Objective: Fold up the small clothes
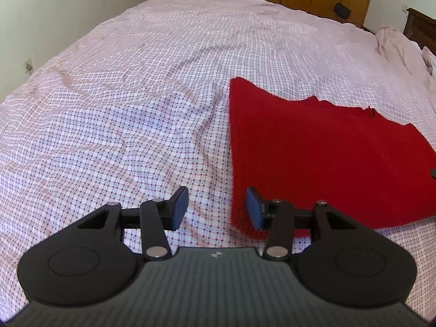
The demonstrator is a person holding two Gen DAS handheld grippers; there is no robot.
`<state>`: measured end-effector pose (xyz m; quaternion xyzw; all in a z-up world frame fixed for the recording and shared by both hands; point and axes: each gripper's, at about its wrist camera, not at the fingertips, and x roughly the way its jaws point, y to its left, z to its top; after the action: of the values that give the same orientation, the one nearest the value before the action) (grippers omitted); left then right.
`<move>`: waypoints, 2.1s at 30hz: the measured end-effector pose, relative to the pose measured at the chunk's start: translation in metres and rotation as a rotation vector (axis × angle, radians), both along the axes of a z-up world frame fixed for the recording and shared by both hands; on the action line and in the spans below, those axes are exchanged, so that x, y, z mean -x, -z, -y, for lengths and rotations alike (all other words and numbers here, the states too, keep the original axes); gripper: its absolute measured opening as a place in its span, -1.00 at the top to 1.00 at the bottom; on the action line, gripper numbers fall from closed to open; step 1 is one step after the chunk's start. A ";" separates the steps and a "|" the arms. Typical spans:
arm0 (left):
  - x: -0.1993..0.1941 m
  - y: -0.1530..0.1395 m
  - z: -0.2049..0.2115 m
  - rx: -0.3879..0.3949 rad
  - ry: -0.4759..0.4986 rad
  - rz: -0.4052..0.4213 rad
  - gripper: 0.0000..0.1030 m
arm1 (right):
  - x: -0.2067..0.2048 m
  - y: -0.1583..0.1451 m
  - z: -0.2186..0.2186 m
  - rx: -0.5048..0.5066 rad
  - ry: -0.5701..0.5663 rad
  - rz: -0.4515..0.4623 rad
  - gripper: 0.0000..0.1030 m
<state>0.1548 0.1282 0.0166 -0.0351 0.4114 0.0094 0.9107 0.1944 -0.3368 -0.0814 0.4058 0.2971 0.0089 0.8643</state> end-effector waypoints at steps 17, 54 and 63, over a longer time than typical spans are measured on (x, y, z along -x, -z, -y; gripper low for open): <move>-0.003 0.011 -0.013 -0.019 -0.008 -0.047 -0.02 | -0.004 0.006 0.001 -0.041 -0.020 -0.037 -0.06; 0.028 0.006 -0.110 0.030 -0.037 -0.012 -0.02 | -0.049 -0.092 -0.269 0.502 -0.406 0.118 0.36; 0.038 0.010 -0.144 0.071 -0.055 0.019 -0.02 | -0.043 -0.111 -0.275 0.526 -0.289 0.175 0.38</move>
<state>0.1169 0.2727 0.0070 -0.0788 0.4016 0.0193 0.9122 0.2370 -0.0619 0.0295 0.1196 0.2681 0.0893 0.9517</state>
